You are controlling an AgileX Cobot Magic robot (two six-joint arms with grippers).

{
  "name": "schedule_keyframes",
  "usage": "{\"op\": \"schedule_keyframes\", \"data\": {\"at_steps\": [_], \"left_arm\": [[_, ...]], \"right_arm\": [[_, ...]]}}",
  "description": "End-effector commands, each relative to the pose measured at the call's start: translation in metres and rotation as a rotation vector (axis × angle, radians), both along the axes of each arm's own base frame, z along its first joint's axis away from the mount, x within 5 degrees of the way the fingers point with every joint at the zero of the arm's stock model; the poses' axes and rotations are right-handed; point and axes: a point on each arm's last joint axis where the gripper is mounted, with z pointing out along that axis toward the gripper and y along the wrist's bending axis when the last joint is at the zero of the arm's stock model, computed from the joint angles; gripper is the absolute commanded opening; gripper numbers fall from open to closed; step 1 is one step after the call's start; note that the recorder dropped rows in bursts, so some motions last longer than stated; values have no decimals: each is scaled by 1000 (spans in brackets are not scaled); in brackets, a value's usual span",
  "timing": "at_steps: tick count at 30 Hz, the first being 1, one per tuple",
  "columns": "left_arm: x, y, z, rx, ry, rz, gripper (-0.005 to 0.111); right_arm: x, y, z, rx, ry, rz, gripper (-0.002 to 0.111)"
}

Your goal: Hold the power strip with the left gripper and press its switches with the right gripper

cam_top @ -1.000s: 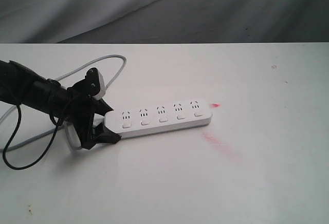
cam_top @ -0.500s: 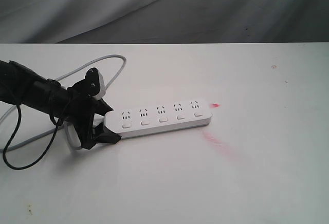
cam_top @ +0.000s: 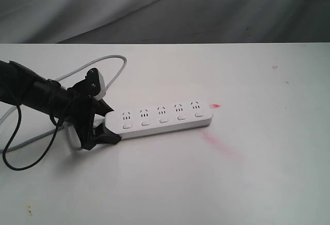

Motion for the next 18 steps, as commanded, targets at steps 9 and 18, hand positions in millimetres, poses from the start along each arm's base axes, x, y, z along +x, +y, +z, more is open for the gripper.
{"op": "schedule_keyframes", "data": {"at_steps": [9,18], "left_arm": [[0,-3,1,-6,-3,-14,52],[0,-3,1,-7,-3,-15,52]], "right_arm": [[58,79,-86,-135,468,444,0],[89,100,-120,-241,479,669,0]]}}
